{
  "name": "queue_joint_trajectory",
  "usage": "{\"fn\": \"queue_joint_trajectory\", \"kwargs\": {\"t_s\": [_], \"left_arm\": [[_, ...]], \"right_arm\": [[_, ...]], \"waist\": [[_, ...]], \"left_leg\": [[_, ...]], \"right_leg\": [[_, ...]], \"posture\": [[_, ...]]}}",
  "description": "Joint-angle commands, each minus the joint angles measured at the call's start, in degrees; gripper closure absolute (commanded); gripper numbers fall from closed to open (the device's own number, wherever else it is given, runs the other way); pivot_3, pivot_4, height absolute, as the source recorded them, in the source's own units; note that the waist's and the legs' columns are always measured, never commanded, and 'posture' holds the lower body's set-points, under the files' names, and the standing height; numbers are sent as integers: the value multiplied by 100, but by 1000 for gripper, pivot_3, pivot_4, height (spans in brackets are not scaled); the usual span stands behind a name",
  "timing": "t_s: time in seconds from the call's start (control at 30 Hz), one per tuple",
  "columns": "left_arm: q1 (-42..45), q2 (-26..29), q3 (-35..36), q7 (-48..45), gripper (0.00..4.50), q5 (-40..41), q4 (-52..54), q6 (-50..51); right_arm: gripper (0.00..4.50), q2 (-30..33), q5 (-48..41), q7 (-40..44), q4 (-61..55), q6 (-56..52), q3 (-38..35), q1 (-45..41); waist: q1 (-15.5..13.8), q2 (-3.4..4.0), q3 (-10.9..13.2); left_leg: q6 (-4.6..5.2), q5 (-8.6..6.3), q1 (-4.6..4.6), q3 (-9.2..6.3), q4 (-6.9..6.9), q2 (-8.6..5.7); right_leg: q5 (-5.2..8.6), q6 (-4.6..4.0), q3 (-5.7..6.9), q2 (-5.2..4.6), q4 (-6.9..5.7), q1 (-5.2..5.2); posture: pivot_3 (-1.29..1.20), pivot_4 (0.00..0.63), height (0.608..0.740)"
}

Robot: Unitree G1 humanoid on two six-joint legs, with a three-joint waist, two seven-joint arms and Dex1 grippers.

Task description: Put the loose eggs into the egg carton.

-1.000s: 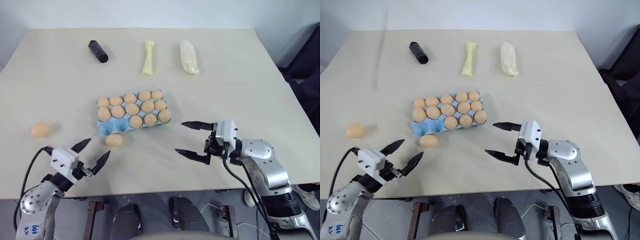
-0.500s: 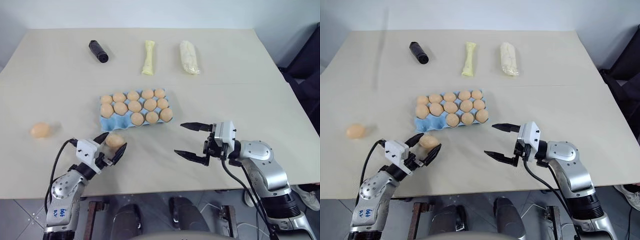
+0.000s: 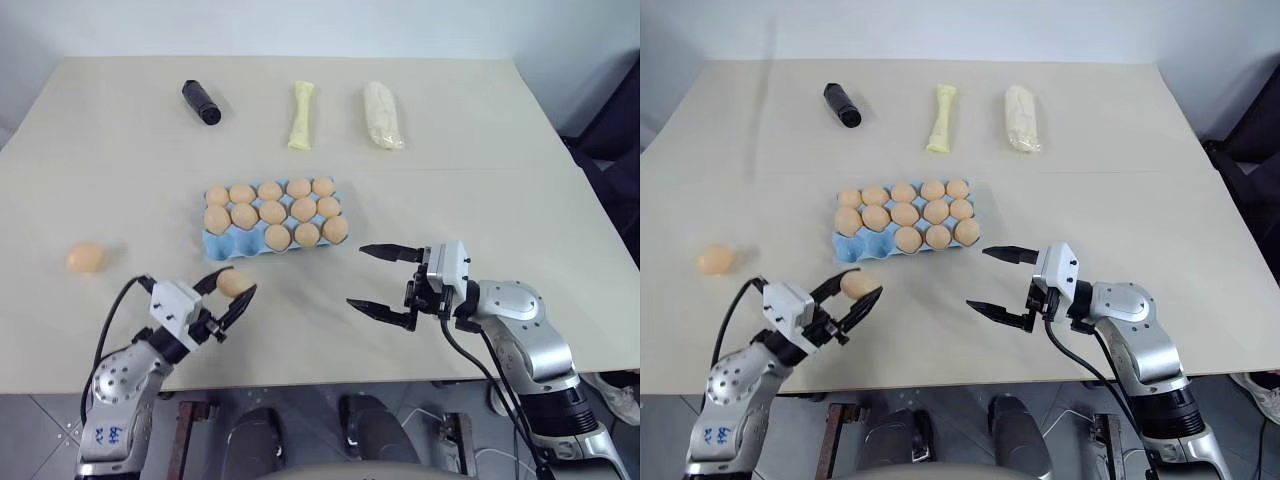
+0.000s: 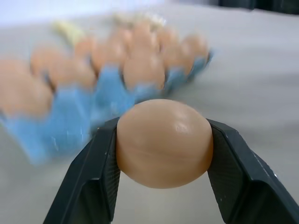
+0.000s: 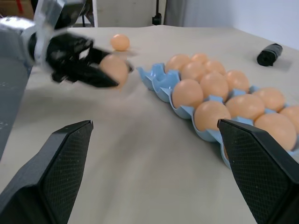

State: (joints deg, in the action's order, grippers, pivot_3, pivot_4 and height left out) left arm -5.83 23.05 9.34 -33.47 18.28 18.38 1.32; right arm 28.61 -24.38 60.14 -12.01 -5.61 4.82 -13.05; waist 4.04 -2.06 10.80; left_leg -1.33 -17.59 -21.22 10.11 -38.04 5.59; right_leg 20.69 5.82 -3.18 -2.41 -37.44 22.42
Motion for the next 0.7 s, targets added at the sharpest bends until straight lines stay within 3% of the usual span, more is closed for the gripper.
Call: {"fn": "queue_joint_trajectory", "kwargs": {"t_s": [0.03,0.37,0.6,0.7], "left_arm": [[789,13,-120,53,2253,9,-252,87],[2423,-165,-357,-182,2253,-213,-2298,-215],[2077,-160,-209,-242,84,-77,-1739,-478],[1554,36,69,-205,21,11,-1039,-447]], "right_arm": [[0,-50,-35,-63,-174,-7,29,-64],[0,-89,3,-219,-270,-28,79,-84],[0,-117,-114,-330,-455,-79,60,42],[0,-114,-146,-300,-476,-106,77,86]], "waist": [[-44,0,0],[-95,1,-1],[-89,1,0],[-70,1,0]], "left_leg": [[5,3,0,0,0,-4],[12,8,-5,12,-5,-10],[2,3,-7,15,-4,8],[2,3,-6,18,-6,7]], "right_leg": [[-2,4,3,2,-1,0],[-14,20,34,13,-7,14],[-13,20,33,13,-5,17],[-13,20,29,11,-6,17]], "posture": [[0,150,740],[0,150,740],[0,150,740],[0,150,740]]}}
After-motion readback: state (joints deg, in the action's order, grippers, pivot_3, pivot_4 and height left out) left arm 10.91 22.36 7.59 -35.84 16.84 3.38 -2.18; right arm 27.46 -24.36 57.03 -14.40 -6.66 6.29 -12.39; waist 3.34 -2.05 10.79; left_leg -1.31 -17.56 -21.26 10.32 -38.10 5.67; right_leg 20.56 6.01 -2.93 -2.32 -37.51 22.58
